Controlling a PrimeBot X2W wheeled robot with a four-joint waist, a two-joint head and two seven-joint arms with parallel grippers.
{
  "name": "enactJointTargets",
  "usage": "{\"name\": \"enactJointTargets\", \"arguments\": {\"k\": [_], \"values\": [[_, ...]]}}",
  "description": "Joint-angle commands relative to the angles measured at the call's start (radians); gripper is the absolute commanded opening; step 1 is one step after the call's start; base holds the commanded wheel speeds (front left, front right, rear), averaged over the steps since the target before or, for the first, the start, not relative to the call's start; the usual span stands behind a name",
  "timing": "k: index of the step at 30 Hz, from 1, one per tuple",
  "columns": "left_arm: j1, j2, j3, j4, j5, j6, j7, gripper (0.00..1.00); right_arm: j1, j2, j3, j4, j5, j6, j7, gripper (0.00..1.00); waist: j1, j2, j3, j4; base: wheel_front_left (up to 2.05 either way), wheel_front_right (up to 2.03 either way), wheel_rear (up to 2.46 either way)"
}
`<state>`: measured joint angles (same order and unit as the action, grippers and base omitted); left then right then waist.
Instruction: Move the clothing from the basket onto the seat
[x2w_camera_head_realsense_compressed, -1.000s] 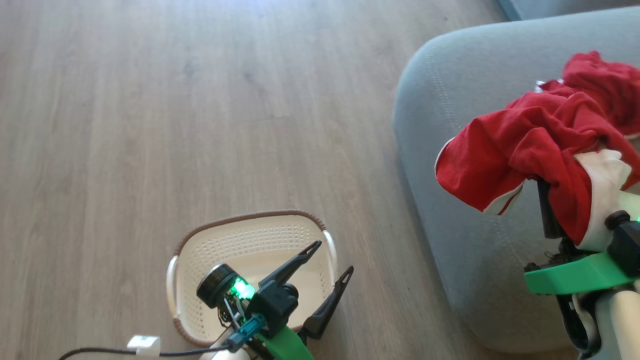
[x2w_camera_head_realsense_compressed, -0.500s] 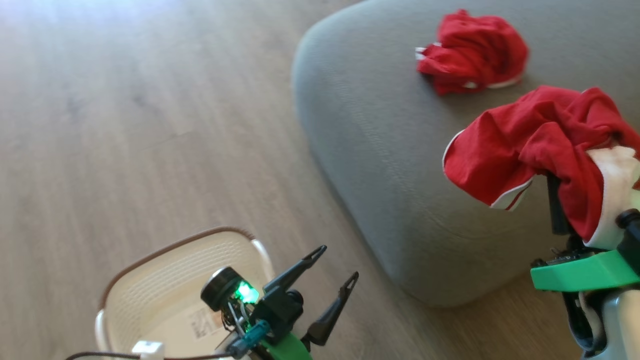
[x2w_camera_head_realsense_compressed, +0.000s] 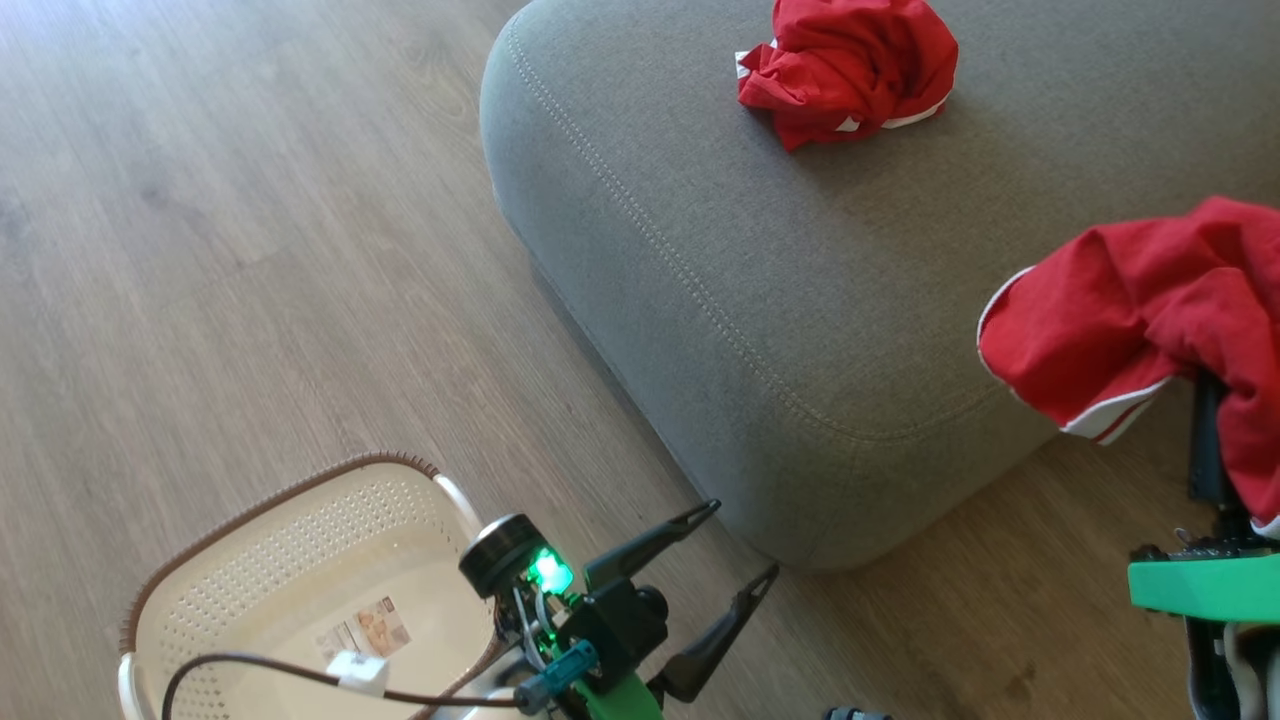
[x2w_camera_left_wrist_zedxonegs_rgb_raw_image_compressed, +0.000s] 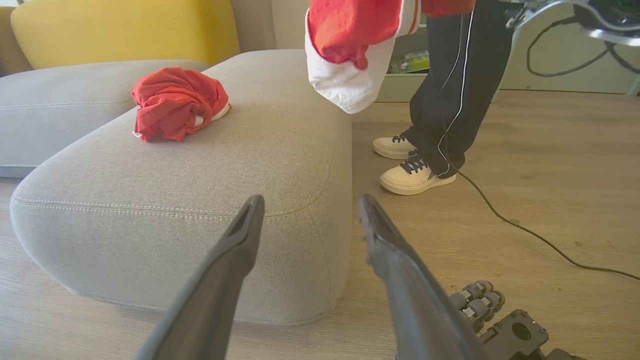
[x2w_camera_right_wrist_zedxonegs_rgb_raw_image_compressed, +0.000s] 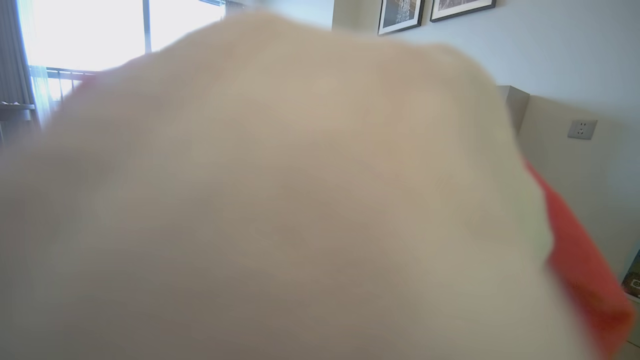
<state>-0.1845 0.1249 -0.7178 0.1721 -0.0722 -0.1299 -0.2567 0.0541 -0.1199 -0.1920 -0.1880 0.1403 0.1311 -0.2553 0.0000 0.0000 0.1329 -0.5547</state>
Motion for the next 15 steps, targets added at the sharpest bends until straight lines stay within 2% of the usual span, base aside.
{"name": "enactJointTargets", "arguments": {"k": [1,10,15], "values": [[-0.04,0.004,0.02,-0.027,-0.009,-0.001,-0.005,1.0,-0.014,-0.005,0.014,-0.042,-0.009,0.0,-0.006,0.0,0.0,0.0,0.001,-0.001,0.0,0.0,0.0],[-0.04,0.032,0.014,-0.027,-0.009,-0.001,-0.005,1.0,-0.054,-0.011,0.023,-0.034,-0.009,0.0,-0.006,0.0,0.0,0.0,0.035,-0.005,0.0,0.0,0.0],[-0.046,0.072,0.042,-0.044,0.007,-0.001,-0.005,1.0,-0.168,-0.022,0.013,-0.005,0.005,0.0,-0.006,0.0,0.0,0.0,0.121,-0.01,0.0,0.0,0.0]]}}
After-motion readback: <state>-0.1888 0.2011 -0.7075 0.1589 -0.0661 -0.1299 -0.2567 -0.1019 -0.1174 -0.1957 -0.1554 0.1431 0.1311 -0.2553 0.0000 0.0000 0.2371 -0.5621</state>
